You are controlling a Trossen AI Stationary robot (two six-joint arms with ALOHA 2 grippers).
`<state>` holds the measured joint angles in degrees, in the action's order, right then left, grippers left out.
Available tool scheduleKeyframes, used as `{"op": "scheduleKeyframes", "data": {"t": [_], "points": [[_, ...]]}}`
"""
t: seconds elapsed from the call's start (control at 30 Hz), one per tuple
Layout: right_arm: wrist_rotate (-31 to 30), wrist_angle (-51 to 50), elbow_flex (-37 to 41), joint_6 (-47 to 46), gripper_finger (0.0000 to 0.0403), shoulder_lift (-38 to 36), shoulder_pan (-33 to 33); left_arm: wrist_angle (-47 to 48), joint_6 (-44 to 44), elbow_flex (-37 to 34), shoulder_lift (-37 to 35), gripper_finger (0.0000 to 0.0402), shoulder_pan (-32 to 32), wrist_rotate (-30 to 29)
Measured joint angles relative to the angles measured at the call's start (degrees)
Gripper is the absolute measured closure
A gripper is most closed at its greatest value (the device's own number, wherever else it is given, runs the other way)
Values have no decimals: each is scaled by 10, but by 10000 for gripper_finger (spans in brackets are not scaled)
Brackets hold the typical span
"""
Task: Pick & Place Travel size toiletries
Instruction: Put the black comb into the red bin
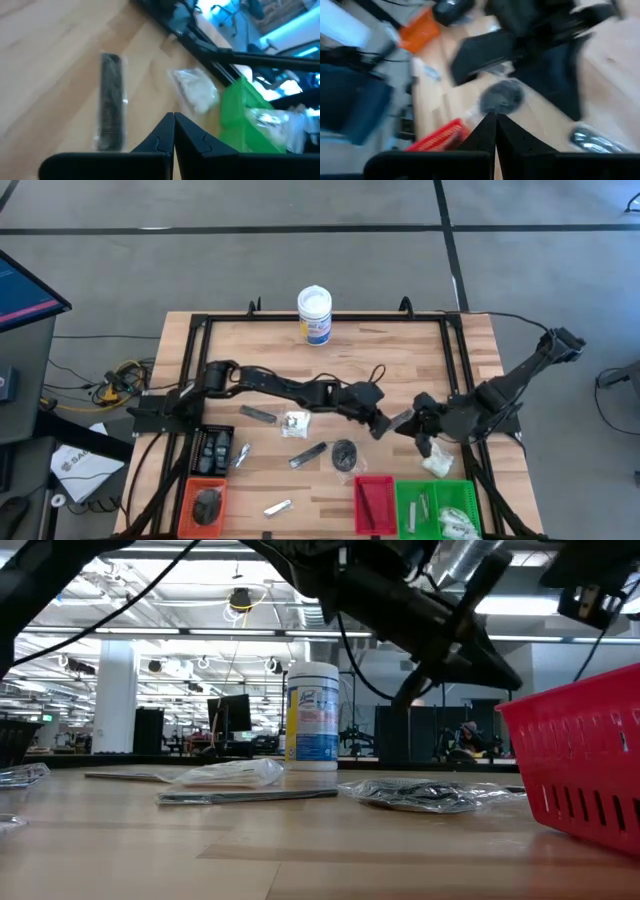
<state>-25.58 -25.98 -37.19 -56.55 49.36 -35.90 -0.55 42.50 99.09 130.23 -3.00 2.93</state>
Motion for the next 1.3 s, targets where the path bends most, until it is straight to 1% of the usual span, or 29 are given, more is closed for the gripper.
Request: {"op": "scheduleKeyframes", "data": {"t": [0.07,0.13,0.3,0.5,0.57,0.73,0.93,1.3], "points": [[5,31,31,0,403,-36,-5,3,3,10,10,402,4,-1],[3,30,47,0,403,-62,-11,21,7,20,23,402,5,-4],[2,-30,61,-30,403,-96,-12,48,14,37,48,402,-1,-4],[1,-71,61,-37,403,-97,-8,62,14,38,66,402,-4,-8],[0,-77,61,-39,403,-96,-7,87,15,37,67,402,-4,-24],[0,-85,61,-37,403,-96,-4,84,0,38,68,402,-3,-55],[-2,-85,61,-39,403,-96,6,77,-15,38,68,402,-3,-51],[-2,-85,61,-35,403,-96,26,71,-13,37,81,402,1,-40]]}}
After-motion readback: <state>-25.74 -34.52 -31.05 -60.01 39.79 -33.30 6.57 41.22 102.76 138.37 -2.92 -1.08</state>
